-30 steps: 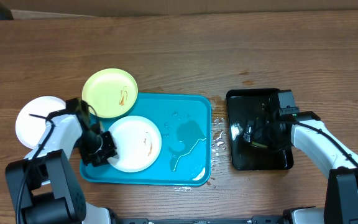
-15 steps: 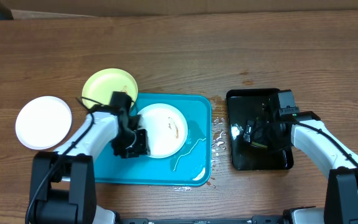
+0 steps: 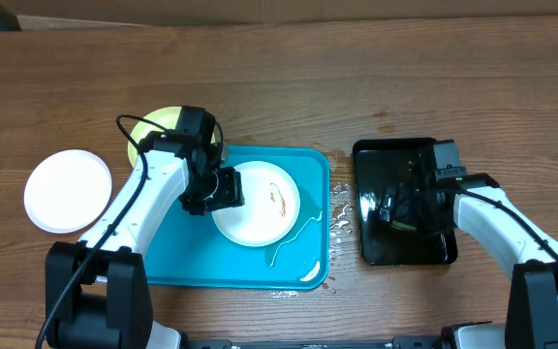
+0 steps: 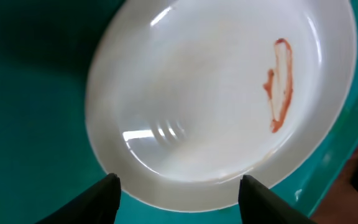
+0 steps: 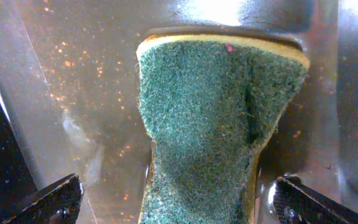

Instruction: Clean dirty plates on tray and stack at the side

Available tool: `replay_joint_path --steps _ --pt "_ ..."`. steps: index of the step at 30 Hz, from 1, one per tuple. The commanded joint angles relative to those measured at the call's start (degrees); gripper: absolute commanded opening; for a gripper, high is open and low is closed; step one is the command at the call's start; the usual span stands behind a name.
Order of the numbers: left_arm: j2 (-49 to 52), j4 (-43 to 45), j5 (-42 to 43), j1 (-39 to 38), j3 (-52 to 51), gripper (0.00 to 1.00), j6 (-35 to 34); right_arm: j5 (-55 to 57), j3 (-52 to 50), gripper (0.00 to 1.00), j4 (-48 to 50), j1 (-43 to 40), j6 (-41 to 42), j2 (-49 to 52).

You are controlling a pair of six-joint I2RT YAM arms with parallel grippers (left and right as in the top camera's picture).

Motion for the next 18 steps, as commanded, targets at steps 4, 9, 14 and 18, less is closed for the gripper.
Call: replay_joint_path --steps 4,9,14,18 --pt "-0.28 -0.31 -11.26 -1.81 -1.55 0.62 -5.16 0.04 -1.62 1.0 -0.39 -0.11 0.07 1.42" --pt "-0.28 3.3 -13.84 -2.23 -5.68 0.59 -8.0 0.04 -1.62 1.0 -0.42 -0.13 0.07 1.42" --pt "-0.28 8.59 -11.96 -2.23 -10.29 0.57 -8.13 0.02 -1.62 1.0 -0.44 -0.11 0.07 1.42" --pt "-0.28 12.57 -11.63 -2.25 -13.11 0.39 -8.13 0.04 -1.62 1.0 -0.42 -0.13 0.07 1.42"
